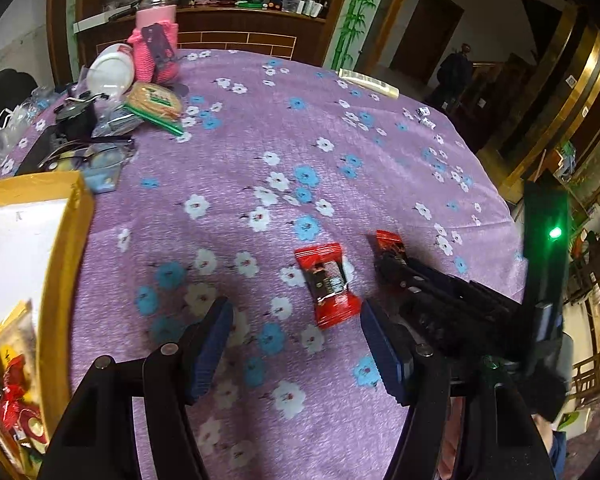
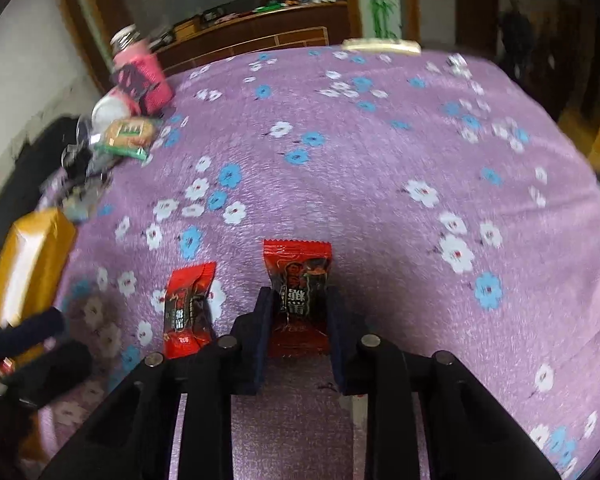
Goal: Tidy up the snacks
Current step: 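Grasp a red chocolate with the left gripper while the right grasps the other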
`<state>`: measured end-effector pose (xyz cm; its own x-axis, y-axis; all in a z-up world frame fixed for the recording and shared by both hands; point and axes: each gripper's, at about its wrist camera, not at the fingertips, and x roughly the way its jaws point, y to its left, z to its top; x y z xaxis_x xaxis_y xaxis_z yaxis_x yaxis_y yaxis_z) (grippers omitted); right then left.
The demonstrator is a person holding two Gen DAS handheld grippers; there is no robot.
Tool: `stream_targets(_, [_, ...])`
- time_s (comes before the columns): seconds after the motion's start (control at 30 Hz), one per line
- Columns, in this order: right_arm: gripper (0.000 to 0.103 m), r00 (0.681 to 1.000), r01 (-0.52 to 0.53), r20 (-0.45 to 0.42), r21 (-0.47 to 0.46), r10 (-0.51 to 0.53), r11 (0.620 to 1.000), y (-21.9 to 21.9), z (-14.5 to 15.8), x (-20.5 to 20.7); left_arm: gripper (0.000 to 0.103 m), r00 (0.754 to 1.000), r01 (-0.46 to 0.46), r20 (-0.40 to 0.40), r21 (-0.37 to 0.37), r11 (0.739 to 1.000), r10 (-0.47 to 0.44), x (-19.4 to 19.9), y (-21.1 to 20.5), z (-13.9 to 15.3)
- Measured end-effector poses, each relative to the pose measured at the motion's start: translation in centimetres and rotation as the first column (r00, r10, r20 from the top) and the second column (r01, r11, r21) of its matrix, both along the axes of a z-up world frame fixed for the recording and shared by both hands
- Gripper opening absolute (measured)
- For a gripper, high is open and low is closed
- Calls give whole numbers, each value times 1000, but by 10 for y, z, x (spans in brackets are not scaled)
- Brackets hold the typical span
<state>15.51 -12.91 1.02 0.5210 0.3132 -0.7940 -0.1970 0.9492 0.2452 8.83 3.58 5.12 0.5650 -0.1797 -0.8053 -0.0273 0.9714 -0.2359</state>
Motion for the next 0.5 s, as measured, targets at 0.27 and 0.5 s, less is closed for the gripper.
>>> stream_targets(0.27, [24,992,122,-15,121,-121,985,-34,12,-1,69,999,-9,-44,44,999,11,25,-22,-22])
stream_targets(0.5, [23,995,99,3,119,-100,988,-30,19,-2,69,998,-11,-54,114,993,17,41,-38,-44])
